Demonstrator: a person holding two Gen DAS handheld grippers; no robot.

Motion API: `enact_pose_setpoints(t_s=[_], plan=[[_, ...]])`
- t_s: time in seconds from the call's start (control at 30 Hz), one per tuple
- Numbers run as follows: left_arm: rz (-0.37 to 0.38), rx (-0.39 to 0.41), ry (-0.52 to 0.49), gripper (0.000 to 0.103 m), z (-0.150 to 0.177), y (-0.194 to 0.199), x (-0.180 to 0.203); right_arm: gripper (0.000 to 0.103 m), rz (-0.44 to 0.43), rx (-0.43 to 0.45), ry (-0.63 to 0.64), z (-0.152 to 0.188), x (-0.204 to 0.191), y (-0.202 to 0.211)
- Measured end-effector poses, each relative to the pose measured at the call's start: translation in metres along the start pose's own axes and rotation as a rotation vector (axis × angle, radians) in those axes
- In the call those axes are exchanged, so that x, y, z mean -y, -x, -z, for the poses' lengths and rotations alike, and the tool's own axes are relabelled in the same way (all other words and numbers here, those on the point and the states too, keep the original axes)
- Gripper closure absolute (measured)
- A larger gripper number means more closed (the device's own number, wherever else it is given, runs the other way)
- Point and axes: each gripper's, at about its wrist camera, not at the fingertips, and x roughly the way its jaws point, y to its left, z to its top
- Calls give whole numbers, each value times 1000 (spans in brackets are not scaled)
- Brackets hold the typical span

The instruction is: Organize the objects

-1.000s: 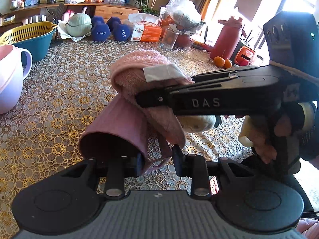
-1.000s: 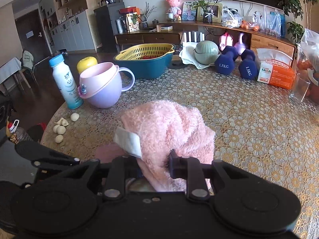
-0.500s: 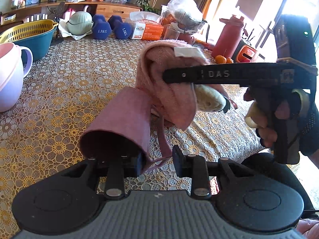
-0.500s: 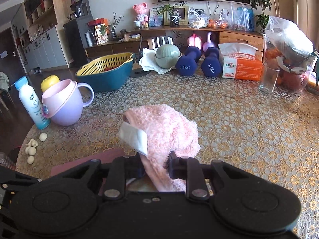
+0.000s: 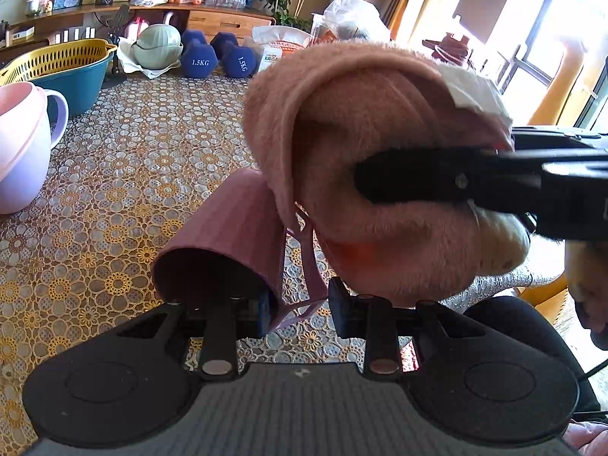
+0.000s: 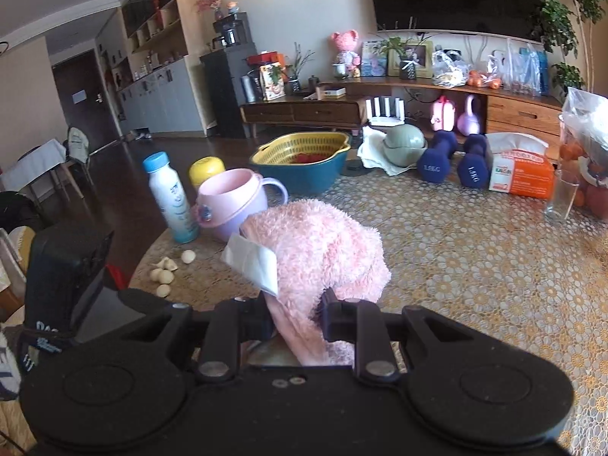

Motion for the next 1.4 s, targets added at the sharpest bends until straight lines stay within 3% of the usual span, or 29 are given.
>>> enact_pose_setpoints(t_s=[0.33,0.8,1.4], plan=[[-7,-7,-21,73,3,-1,4,81,-76,-94,-91,8,3,-36],[-8,-2,-21,73,2,0,3,81,48,-100,-62,-2,19,-62],[-14,-10,-22,73,3,-1,2,80,198,-112,-152,-3,61,-84]])
